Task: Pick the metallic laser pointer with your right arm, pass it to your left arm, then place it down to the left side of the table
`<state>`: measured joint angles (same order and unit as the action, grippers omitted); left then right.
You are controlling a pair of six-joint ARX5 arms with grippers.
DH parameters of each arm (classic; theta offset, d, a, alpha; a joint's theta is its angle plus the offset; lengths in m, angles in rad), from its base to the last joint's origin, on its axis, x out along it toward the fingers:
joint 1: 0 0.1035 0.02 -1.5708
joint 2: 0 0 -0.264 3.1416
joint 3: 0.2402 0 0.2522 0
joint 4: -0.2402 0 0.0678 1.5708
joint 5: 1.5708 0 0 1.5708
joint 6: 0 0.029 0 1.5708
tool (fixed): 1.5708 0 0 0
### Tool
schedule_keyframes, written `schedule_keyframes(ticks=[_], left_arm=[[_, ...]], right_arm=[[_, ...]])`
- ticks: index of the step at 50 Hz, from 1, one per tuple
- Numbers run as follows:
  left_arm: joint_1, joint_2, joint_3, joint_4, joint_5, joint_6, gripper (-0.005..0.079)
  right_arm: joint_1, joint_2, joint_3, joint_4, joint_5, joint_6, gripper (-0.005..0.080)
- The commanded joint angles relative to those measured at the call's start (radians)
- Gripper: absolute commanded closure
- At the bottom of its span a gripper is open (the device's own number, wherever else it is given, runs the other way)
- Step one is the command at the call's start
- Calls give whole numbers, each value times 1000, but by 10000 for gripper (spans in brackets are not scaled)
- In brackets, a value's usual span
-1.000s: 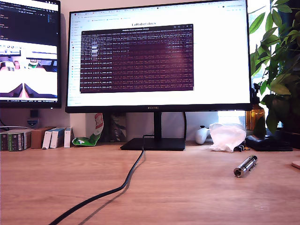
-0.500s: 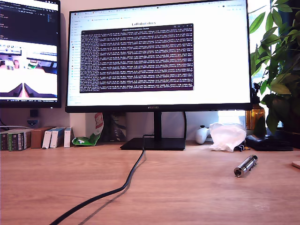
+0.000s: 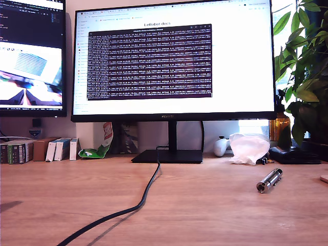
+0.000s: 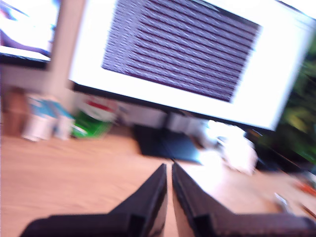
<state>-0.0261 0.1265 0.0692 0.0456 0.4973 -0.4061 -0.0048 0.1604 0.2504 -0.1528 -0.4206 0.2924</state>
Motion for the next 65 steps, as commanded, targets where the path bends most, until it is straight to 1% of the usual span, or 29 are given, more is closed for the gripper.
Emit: schedule_keyframes(ticks=[1,4,6,8,14,17,18,20,24,25,30,38,43,44,46,49,52,59,65], left_arm=[[-3,46,26,5,9,12,721],[-3,92,51,7,17,17,721],[-3,126,68,6,23,36,721],[-3,159,82,6,23,88,721],[-3,243,127,7,20,136,721],[-3,279,144,8,19,156,721],[-3,289,148,8,19,156,721],[-3,309,157,8,19,156,721],[-3,340,171,8,19,155,721],[-3,346,174,8,19,155,721],[-3,375,182,20,19,155,721],[-3,405,182,64,17,155,721],[-3,403,182,85,5,156,721],[-3,403,182,92,-2,156,721],[-3,403,182,109,-14,162,721],[-3,403,182,132,-16,172,721],[-3,404,182,147,-15,171,721],[-3,404,182,142,-15,171,721],[-3,404,182,141,-14,171,721]], right_arm=[[5,65,37,-4,-17,-17,762],[5,131,82,-16,-34,-41,762],[5,176,114,-27,-42,-84,762],[5,223,147,-42,-48,-123,762],[5,391,260,-120,-54,-321,762],[5,474,319,-169,-53,-457,762],[5,503,338,-180,-53,-479,762],[5,554,370,-193,-53,-589,762],[22,645,433,-197,-50,-723,762],[26,667,446,-196,-46,-800,762],[34,779,522,-196,-40,-1023,763],[64,931,618,-220,-24,-1262,763],[89,1014,661,-261,16,-1339,763],[98,1028,669,-272,33,-1377,763],[115,1061,686,-301,65,-1399,763],[137,1120,718,-350,93,-1421,763],[149,1188,755,-433,118,-1455,763],[178,1299,808,-521,126,-1588,763],[224,1378,843,-587,129,-1645,763]])
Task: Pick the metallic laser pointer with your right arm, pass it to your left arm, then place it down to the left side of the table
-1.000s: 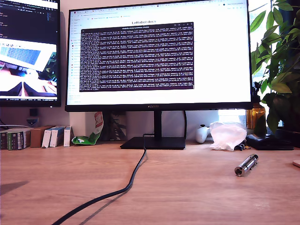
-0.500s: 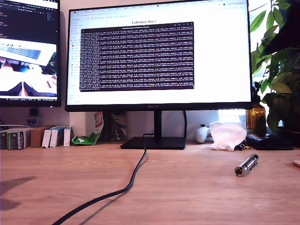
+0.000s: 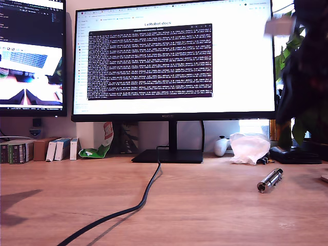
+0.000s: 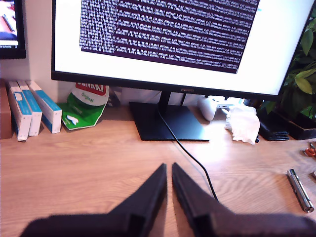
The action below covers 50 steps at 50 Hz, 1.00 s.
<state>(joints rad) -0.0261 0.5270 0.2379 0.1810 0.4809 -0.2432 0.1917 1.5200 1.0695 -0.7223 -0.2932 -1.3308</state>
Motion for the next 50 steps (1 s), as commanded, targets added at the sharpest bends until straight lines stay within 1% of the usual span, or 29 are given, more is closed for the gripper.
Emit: schedule_keyframes(ticks=[1,6,8,10,14,15,16,25,30,37,50], left_arm=[[-3,3,13,5,2,8,721],[-3,3,13,6,2,8,721],[-3,3,13,6,2,8,721],[-3,3,13,6,2,8,721],[-3,3,13,5,2,8,721],[-3,3,13,6,2,8,721],[-3,3,13,6,2,8,721],[-3,3,13,-4,7,8,721],[-3,3,13,-13,10,8,721],[-3,3,13,-31,10,8,721],[-3,3,13,-34,10,8,721]], right_arm=[[32,26,27,-27,5,-38,763],[51,59,27,-65,5,-65,760],[59,70,27,-81,6,-93,733],[67,80,27,-91,5,-118,678],[84,102,27,-95,5,-142,500],[87,108,27,-93,5,-142,468],[91,113,27,-93,5,-143,455],[115,157,27,-104,19,-172,445],[121,171,27,-101,41,-196,395],[122,177,27,-73,43,-196,355],[120,198,27,-51,51,-224,349]])
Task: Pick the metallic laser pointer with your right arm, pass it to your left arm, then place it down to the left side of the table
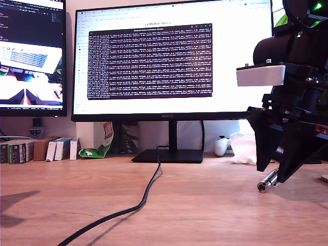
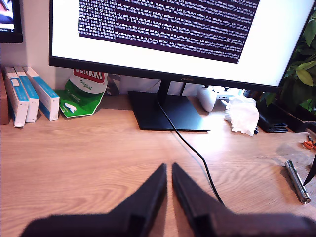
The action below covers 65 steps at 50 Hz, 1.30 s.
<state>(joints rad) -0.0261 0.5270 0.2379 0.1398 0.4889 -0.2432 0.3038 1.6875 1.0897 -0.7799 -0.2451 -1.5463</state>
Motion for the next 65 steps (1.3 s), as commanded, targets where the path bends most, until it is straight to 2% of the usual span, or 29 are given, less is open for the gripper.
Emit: schedule_keyframes(ticks=[1,19,21,27,36,47,65], left_arm=[[-3,3,13,7,2,8,721],[-3,3,13,1,2,8,721],[-3,3,13,-1,1,8,721],[-3,3,13,-1,1,8,721],[-3,3,13,-2,1,8,721],[-3,3,13,-2,0,8,721],[-3,3,13,-5,1,8,721]], right_arm=[[7,34,7,11,7,-8,349],[-1,84,13,43,27,-45,369],[-4,84,13,43,27,-50,391],[-13,85,13,34,25,-56,539],[-26,85,13,24,18,-77,584],[-24,84,13,27,-9,-77,765],[12,82,55,31,-10,-72,765]])
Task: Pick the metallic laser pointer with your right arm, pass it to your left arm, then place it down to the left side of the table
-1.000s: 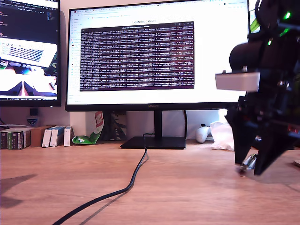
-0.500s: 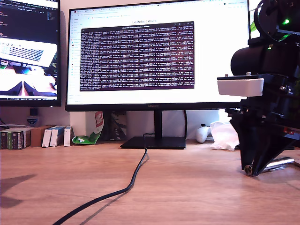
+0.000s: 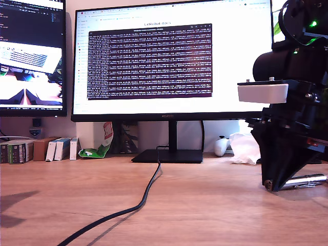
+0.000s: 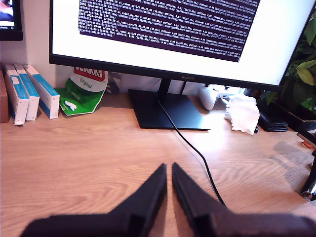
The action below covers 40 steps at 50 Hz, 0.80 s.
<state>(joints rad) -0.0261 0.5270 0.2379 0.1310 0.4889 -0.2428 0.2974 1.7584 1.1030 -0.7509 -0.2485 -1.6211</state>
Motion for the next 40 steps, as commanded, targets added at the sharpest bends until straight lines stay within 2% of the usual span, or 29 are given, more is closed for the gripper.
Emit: schedule_keyframes(ticks=[1,11,21,25,27,28,29,34,40], left_arm=[[-3,3,13,4,1,8,721],[-3,3,13,12,31,37,720],[-25,4,13,85,61,42,712],[-44,5,13,126,88,44,663],[-54,5,13,143,105,51,628],[-60,6,13,155,113,53,609],[-66,8,13,163,116,55,591],[-99,27,13,205,142,71,492],[-142,66,13,240,147,95,382]], right_arm=[[22,10,50,2,-6,7,765],[85,8,150,6,-5,130,765],[177,8,266,55,-14,301,765],[219,8,316,77,-16,376,765],[237,8,341,95,-27,475,765],[244,8,353,100,-40,475,765],[253,8,367,104,-56,559,765],[286,8,434,114,-174,730,765],[315,8,521,119,-331,860,765]])
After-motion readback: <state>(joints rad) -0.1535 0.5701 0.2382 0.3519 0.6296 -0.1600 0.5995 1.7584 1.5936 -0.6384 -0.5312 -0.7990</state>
